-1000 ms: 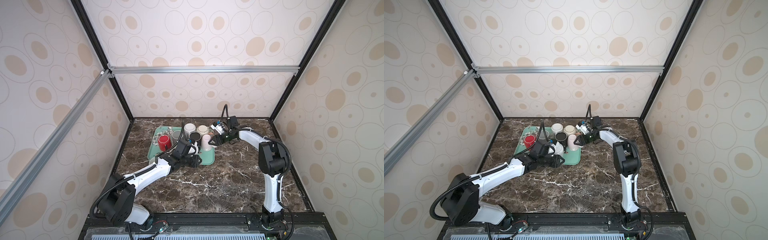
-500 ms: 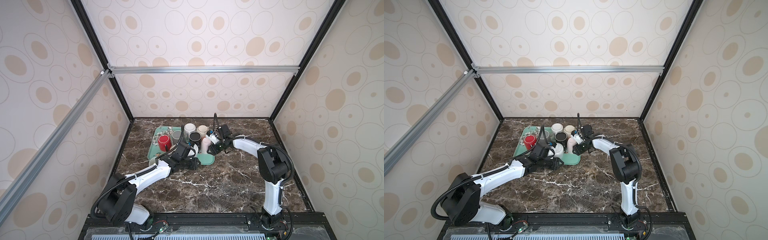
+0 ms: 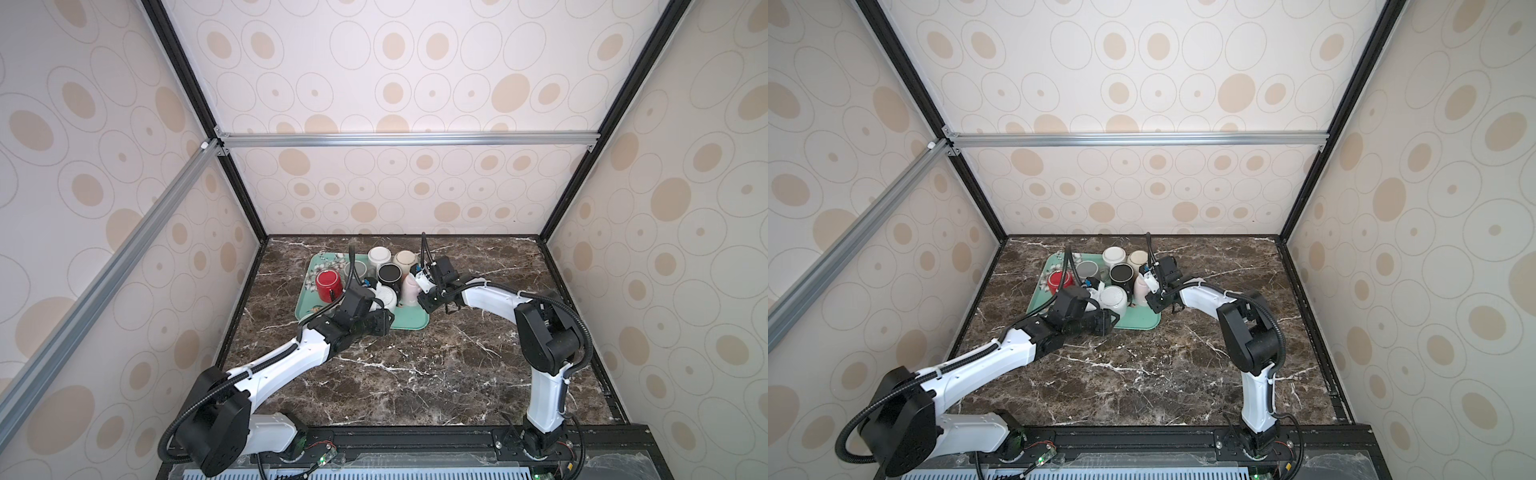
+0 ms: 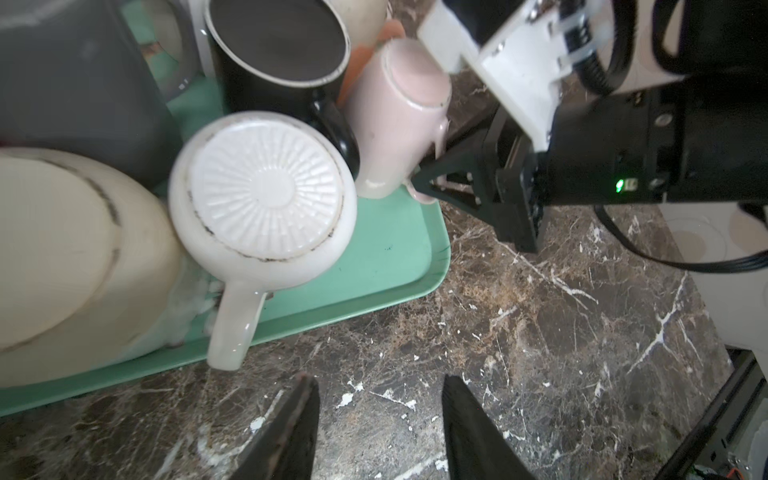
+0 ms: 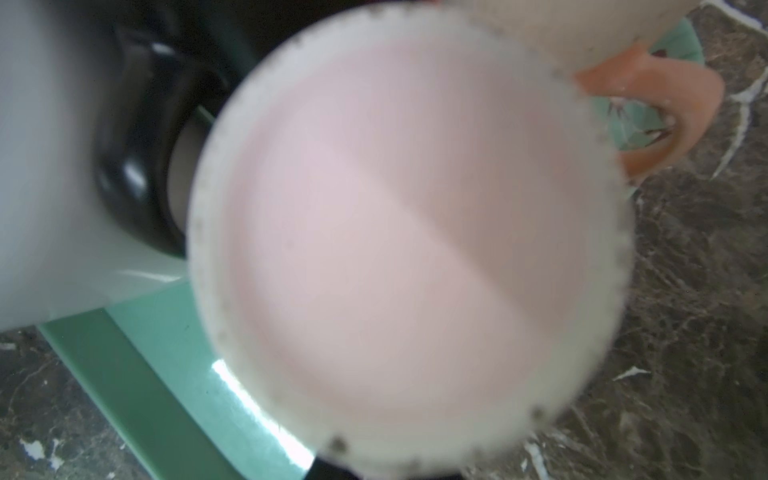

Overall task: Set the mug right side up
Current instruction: 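Lift the pink mug with the right gripper while the left gripper reaches to grasp it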

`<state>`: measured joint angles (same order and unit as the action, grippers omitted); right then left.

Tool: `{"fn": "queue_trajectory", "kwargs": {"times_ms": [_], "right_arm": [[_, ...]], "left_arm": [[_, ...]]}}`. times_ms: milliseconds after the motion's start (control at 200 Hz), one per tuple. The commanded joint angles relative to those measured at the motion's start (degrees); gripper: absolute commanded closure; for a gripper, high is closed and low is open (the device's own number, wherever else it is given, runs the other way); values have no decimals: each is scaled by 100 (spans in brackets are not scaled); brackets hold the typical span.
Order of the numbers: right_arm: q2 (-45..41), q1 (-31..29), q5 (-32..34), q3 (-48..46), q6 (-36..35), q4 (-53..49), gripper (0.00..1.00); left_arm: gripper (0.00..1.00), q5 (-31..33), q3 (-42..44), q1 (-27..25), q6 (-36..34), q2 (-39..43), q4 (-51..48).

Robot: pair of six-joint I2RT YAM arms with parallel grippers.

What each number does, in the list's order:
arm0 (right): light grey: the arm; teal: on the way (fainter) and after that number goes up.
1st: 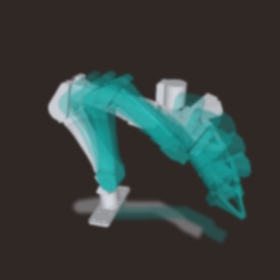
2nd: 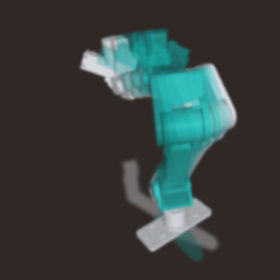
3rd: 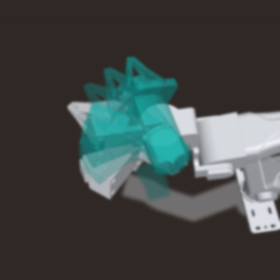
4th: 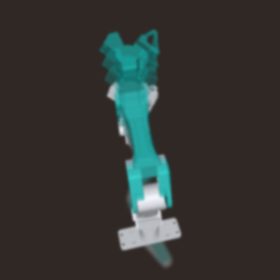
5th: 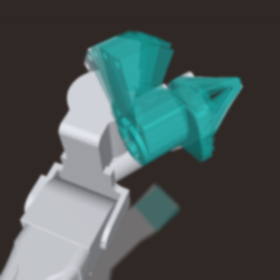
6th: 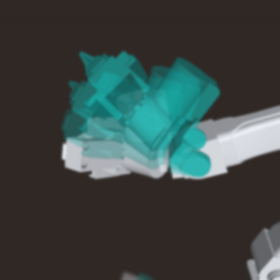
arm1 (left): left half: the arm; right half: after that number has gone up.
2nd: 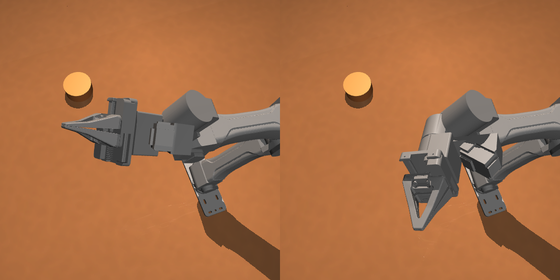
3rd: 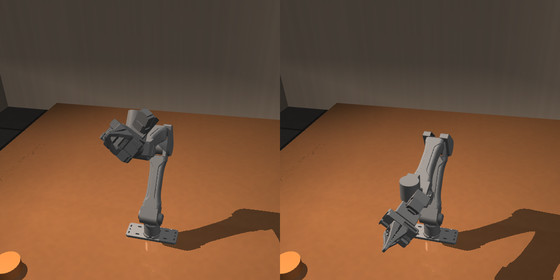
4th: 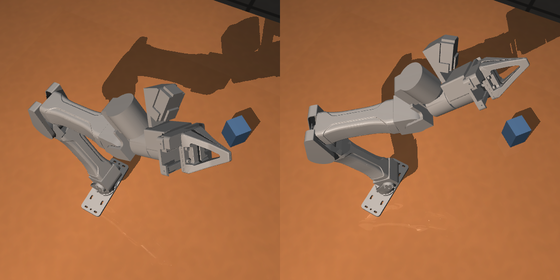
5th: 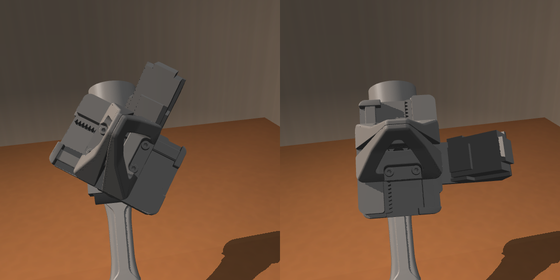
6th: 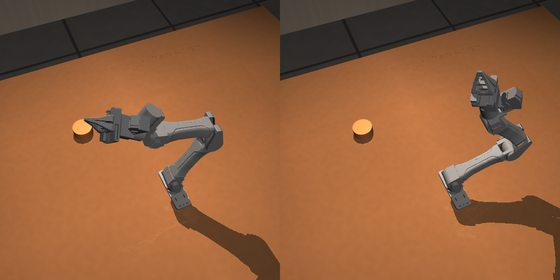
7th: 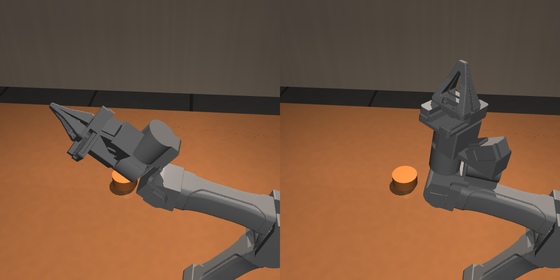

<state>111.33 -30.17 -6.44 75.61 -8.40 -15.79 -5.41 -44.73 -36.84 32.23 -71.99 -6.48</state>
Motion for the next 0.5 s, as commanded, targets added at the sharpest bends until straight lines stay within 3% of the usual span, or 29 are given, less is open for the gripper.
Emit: {"fn": "queue_trajectory", "kwargs": {"times_ms": [0, 85, 210, 410, 495], "right_arm": [[-487, -57, 14, -170, 0, 250, 98], [-757, -76, -141, -319, 151, 282, 100], [-1237, -99, -402, -616, 498, 486, 100], [-1942, -107, -1187, -905, 1341, 868, 100], [-2130, -105, -1827, -916, 1710, 1078, 100]], "left_arm": [[51, 814, 456, -38, 376, 616, 789], [52, 1471, 934, -33, 740, 1214, 1248], [53, 1809, 1212, 1, 656, 1877, 1386], [29, 1485, 844, 64, 46, 2293, 839], [24, 1260, 827, 132, -33, 2463, 976]]}}
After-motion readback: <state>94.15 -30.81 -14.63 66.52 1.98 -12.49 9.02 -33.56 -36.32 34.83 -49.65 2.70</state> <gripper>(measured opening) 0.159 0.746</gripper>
